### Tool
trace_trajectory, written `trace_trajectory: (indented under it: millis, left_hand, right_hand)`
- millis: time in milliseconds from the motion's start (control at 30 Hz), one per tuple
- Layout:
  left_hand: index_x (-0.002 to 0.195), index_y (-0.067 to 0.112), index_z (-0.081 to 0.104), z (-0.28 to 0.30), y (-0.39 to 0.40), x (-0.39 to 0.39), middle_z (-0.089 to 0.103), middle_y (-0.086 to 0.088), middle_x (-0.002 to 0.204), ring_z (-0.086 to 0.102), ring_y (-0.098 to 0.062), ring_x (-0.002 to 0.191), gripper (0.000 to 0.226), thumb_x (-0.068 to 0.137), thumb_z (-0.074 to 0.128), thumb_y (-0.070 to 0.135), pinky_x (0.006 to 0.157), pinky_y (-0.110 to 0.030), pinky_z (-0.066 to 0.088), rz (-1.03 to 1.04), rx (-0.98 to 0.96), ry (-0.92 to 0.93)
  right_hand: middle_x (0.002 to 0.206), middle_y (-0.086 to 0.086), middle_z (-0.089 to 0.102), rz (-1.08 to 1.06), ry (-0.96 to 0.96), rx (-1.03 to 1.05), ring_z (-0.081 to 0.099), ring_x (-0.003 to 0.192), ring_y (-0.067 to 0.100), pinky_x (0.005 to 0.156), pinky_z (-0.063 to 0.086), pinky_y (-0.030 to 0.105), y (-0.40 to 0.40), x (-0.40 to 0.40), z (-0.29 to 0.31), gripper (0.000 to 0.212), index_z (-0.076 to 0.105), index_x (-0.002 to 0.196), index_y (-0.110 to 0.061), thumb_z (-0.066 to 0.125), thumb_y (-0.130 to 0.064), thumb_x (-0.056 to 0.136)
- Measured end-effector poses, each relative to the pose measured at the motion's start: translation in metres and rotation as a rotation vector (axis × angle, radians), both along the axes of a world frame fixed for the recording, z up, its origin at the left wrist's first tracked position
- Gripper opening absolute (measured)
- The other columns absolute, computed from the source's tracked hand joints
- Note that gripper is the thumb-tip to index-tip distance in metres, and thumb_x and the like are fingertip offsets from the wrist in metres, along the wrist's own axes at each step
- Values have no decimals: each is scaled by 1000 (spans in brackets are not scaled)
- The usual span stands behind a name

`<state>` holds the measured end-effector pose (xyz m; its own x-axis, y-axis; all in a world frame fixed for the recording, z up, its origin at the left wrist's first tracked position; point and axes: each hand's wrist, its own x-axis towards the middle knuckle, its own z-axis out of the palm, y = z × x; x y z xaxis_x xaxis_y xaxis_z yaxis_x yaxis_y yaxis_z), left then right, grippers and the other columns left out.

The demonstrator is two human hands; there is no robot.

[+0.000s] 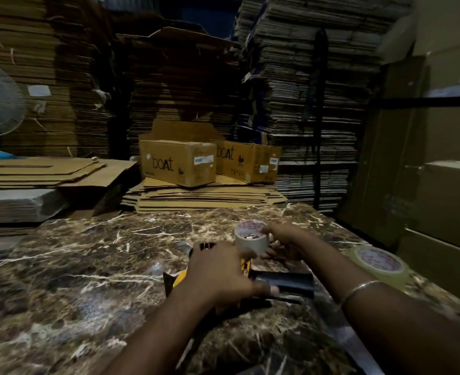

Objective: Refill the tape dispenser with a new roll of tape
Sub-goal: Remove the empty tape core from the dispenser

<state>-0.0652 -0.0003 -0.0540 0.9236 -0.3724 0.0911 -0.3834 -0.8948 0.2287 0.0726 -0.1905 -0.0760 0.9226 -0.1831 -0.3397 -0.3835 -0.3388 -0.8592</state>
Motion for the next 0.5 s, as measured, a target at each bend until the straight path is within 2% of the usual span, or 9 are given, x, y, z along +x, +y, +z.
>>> trace_trajectory:
  millis: [33,100,133,167,267,367,433,500]
  left_hand:
    - [138,51,43,0,-1,-1,52,9,144,49,-20,131,80,67,61,82,115,-58,20,-55,76,12]
    - [140,52,41,-1,0,1,57,11,140,52,-17,128,72,74,69,66,111,-49,32,-132,144,-4]
    - [139,52,42,-2,1,3,59,12,138,54,-17,125,69,76,71,59,107,-44,39,-151,135,-5]
    - [138,52,42,-2,3,5,60,13,137,54,-16,124,68,77,71,56,106,-44,41,-162,124,0]
    - [135,53,41,0,8,7,56,16,142,48,-14,132,66,78,72,50,113,-57,22,-179,133,22]
    - [130,52,46,3,13,5,51,19,143,42,-9,135,63,77,74,33,115,-58,10,-202,141,29]
    - [123,52,50,4,17,7,47,22,142,39,-9,137,59,77,69,19,116,-65,1,-235,119,64]
    - [112,53,56,4,21,11,46,24,140,40,-9,137,55,76,62,12,114,-70,0,-269,62,114]
  right_hand:
    - [115,24,63,-7,0,25,67,85,30,77,59,36,-1,0,-2,32,55,89,-3,64,-33,95]
    - [114,24,65,-41,4,122,67,70,25,52,58,28,-3,-5,-6,39,58,103,2,67,-34,94]
    - [111,24,65,-54,-10,155,66,66,24,42,55,25,-3,-7,-7,42,59,109,4,69,-34,93]
    - [109,24,65,-58,-36,163,67,65,25,39,53,24,-3,-9,-9,45,61,111,5,71,-34,91]
    - [95,21,73,-65,-174,63,66,59,23,40,48,23,-1,-13,-16,47,66,106,4,74,-39,88]
    - [74,13,71,-128,-323,-12,62,50,20,41,46,23,2,-13,-28,48,69,92,0,74,-47,86]
    - [73,15,69,-179,-398,75,63,52,22,44,50,27,5,-12,-38,49,69,87,1,76,-47,84]
    - [75,16,72,-194,-447,76,67,58,24,49,57,35,7,-11,-44,49,71,83,-2,75,-50,83]
